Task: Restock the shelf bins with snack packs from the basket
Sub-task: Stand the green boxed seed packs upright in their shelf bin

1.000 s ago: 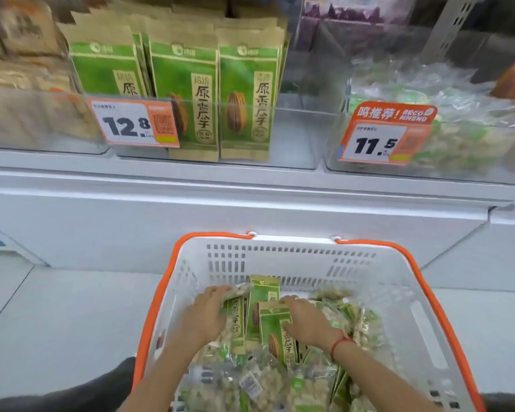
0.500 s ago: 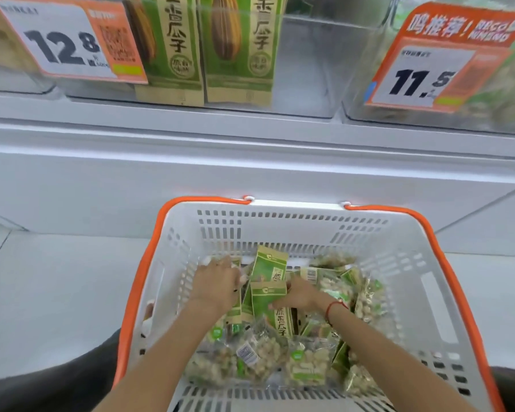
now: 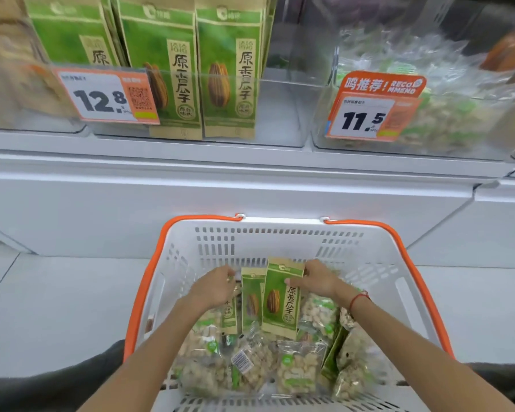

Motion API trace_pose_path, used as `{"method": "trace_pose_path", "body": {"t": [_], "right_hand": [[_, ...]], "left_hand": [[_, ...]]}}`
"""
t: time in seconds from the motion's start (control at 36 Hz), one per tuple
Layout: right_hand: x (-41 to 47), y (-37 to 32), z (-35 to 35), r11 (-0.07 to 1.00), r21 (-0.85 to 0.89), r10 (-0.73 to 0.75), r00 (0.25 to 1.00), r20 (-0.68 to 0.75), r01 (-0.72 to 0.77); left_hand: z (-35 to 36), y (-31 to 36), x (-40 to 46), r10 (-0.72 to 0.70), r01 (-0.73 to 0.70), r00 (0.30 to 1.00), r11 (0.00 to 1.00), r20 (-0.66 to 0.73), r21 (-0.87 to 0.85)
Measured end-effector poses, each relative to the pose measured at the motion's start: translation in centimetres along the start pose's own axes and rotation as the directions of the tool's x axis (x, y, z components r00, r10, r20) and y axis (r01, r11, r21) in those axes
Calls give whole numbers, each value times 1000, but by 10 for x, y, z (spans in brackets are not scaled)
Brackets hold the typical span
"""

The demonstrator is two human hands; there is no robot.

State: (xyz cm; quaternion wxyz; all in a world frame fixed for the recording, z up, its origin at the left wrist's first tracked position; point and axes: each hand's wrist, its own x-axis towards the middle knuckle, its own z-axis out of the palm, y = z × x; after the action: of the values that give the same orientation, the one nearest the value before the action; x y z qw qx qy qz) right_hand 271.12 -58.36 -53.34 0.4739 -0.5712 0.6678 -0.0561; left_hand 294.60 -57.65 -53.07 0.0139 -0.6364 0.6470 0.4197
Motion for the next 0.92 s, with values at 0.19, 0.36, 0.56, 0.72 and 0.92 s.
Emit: {"method": "trace_pose_path", "body": {"t": [0.19,0.36,0.56,0.72,0.92], "right_hand": [[10,-7,22,997,-28,77,993,87,-75],[40,1,71,992,-37,123,991,51,-122],[48,5,79,989,-66,138,981,136,-130],[35,13,49,984,40,161,953,256,-176],[8,1,5,997,-78,23,979,203,-8]], "left_hand": [[18,27,4,-181,228,974,777,139,-586],[50,34,12,-156,239,968,815,196,-529],[71,33,34,-245,261,965,880,91,-396],[71,26,30,-239,227,970,846,37,-483],[41,30,-5,-164,154,985,712,51,-685]]}}
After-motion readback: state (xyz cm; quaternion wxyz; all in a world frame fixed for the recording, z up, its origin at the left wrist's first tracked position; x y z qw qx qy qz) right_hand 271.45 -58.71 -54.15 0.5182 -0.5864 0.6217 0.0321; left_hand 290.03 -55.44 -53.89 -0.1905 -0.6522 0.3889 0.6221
